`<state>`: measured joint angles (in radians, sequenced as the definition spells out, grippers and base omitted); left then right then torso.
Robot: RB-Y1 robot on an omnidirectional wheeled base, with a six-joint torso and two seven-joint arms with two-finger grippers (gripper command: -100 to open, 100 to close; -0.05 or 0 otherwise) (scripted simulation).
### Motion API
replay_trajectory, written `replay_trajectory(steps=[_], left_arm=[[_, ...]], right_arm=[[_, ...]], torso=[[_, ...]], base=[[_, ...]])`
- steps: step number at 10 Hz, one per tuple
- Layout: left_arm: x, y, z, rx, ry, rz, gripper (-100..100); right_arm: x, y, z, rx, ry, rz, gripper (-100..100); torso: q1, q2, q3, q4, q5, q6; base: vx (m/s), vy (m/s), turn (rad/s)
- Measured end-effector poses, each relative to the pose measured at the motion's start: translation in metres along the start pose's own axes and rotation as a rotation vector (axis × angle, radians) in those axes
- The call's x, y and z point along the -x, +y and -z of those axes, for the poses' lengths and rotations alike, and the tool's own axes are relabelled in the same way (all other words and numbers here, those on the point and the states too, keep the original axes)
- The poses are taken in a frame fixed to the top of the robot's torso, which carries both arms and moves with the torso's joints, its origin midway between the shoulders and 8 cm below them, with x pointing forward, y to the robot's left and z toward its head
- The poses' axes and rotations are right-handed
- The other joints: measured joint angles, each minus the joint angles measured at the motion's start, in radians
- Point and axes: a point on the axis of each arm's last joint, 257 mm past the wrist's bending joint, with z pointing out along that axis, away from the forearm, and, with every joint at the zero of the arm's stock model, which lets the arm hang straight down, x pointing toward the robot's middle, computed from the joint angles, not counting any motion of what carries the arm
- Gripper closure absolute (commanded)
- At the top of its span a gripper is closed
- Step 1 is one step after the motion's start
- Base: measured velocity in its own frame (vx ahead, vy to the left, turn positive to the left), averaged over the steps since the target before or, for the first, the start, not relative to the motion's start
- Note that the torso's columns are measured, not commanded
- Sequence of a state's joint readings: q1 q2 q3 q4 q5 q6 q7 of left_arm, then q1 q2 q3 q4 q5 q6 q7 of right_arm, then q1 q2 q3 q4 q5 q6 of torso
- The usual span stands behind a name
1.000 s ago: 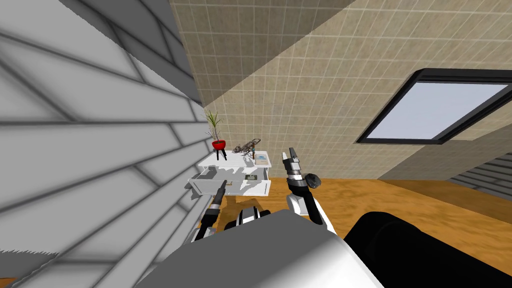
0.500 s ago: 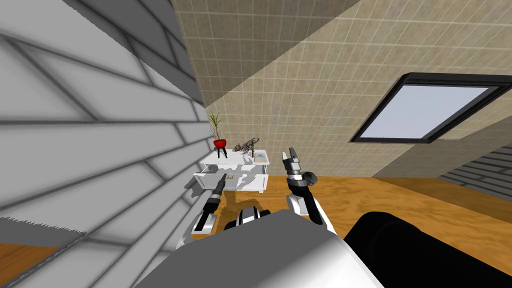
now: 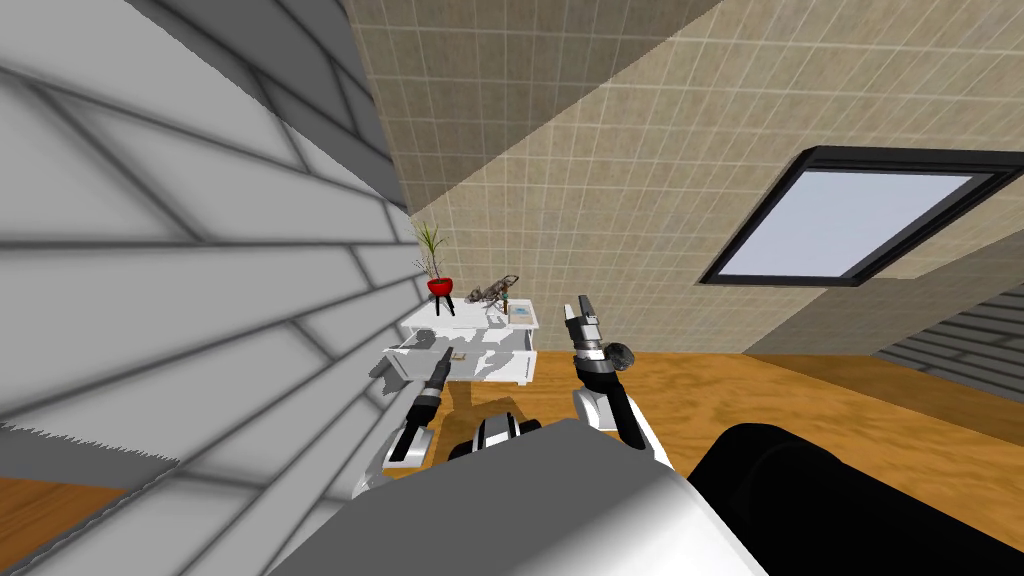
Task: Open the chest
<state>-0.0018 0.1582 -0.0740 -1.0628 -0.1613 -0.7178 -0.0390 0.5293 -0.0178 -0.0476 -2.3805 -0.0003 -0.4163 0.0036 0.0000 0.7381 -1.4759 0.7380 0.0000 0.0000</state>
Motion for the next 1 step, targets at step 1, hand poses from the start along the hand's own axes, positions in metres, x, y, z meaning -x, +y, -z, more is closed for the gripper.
replay_trajectory(steps=[1], left_arm=[[0.0000, 0.0000, 0.0000, 0.000, 0.000, 0.000, 0]], right_arm=[[0.0000, 0.0000, 0.0000, 0.000, 0.000, 0.000, 0]], torso=[[0.000, 0.000, 0.000, 0.000, 0.000, 0.000]], base=[[0.000, 0.000, 0.000]])
